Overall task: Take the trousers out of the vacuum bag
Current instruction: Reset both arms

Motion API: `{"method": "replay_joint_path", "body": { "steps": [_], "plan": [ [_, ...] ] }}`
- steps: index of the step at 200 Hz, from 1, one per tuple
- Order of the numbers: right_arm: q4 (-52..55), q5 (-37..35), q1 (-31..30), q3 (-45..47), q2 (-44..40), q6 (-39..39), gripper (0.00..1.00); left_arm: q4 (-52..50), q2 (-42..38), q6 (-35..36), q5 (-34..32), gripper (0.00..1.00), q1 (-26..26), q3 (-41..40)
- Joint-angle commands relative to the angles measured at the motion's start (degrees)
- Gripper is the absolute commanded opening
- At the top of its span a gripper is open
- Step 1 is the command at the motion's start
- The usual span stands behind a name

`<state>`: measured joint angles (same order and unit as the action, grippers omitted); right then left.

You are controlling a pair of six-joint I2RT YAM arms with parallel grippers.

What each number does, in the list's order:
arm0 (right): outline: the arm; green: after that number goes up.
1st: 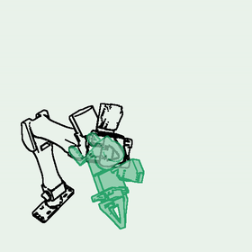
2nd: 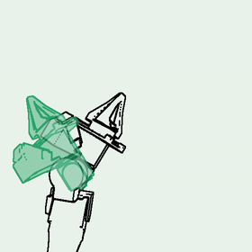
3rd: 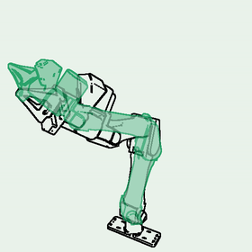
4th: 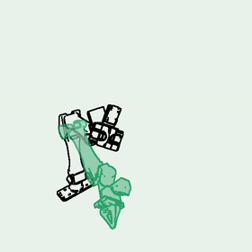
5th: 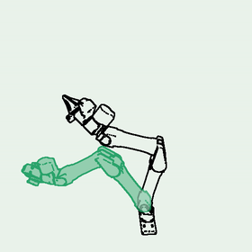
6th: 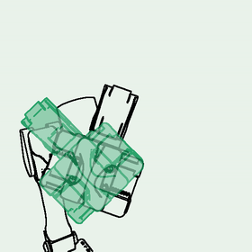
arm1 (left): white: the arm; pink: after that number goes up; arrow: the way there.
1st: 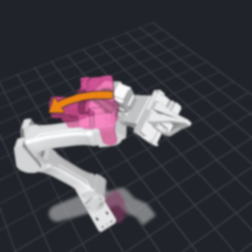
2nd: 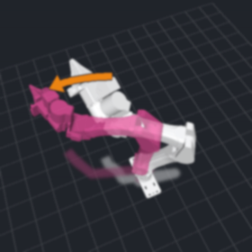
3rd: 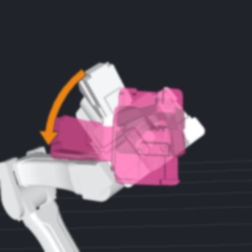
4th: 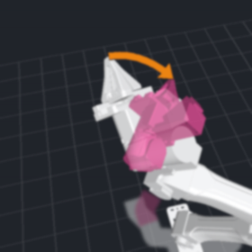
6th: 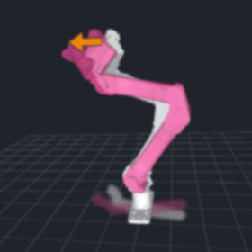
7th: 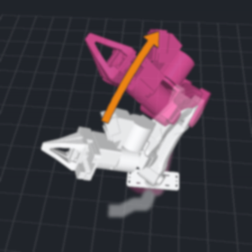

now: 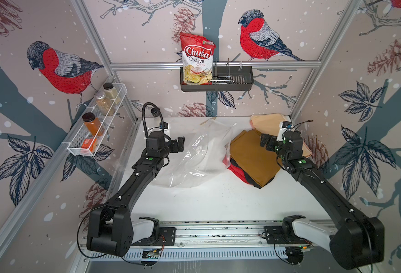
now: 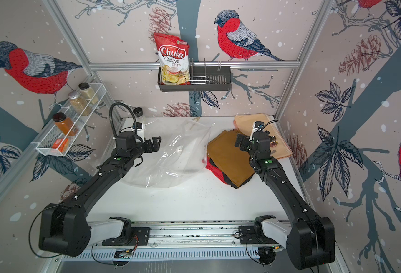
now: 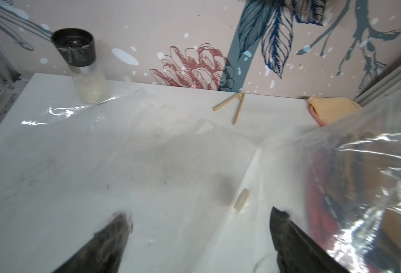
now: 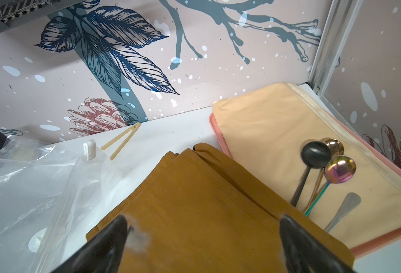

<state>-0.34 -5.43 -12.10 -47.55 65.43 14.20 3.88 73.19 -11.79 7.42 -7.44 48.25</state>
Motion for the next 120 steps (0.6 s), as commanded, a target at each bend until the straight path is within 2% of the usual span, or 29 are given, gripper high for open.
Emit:
{"method": "replay_joint_path", "body": {
  "steps": [1,34,75,120],
  "plan": [
    [-7.39,1.28,1.47,1.86,0.34,-1.89,1.00,9.75,0.60,0.28,0.47,0.96,2.29,-2.71],
    [-13.55,1.94,4.23,6.12,1.14,-3.61,1.00,19.50,1.53,1.97,-2.28,0.96,4.98,-8.87],
    [-22.09,1.97,6.99,12.25,2.72,-5.25,1.00,33.68,6.86,4.09,-4.10,0.96,7.97,-17.41],
    [-27.97,1.15,10.66,17.05,4.44,-5.85,1.00,40.27,10.85,6.18,-4.62,0.96,10.49,-21.22]
  ]
}}
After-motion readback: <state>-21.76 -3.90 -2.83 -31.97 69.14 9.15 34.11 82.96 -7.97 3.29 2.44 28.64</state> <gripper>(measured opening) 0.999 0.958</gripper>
